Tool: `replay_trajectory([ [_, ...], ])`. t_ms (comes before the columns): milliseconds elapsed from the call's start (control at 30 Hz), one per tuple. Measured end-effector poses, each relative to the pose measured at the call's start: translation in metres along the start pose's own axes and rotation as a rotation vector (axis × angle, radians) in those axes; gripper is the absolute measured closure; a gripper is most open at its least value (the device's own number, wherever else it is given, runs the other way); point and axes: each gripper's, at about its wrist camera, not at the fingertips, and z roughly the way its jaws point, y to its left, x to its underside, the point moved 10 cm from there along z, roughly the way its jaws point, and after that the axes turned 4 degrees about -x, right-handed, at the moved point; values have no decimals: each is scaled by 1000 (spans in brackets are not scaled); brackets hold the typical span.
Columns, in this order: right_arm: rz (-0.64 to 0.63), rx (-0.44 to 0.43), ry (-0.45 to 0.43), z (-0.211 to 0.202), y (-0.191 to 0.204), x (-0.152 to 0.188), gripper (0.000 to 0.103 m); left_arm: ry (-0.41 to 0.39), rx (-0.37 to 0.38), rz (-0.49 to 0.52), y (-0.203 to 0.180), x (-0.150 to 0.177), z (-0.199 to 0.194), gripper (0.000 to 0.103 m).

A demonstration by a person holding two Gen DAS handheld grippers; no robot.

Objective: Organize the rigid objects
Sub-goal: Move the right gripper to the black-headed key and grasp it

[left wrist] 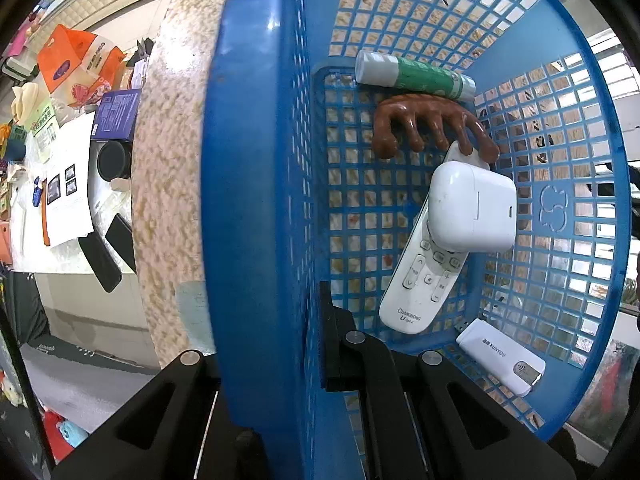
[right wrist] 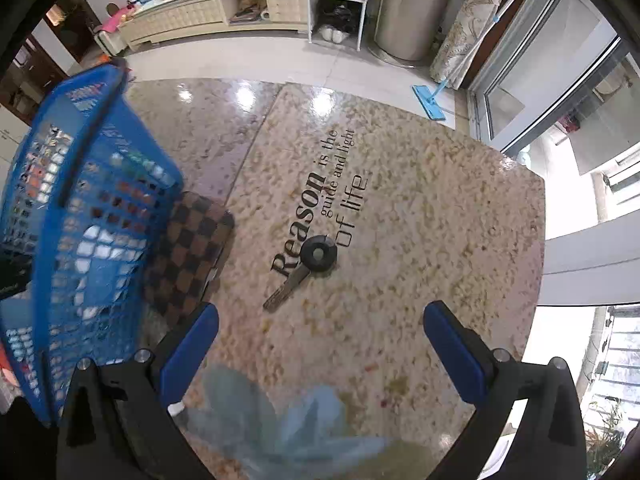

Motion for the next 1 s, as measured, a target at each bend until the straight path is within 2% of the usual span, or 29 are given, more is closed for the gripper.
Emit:
replay_trajectory([
  [200,70,24,53,35,-11,-9,0,-2,-6,0,-3,0,0,99],
  [367,117,24,73,51,-19,-15,6,-1,-19,7,-2,0,1,99],
  [500,114,45,98,61,-24,-18,23,-1,-26,11,-5,-1,1,99],
  [567,131,22,98,63,-25,-20,33,0,-22,10,-5,-2,1,99],
  [733,146,9,87,66,-28,-26,43,-1,-17,13,-5,-2,2,99],
  [1000,92,-2,64,62,-4,-31,74,-2,-8,12,-2,-1,1,99],
])
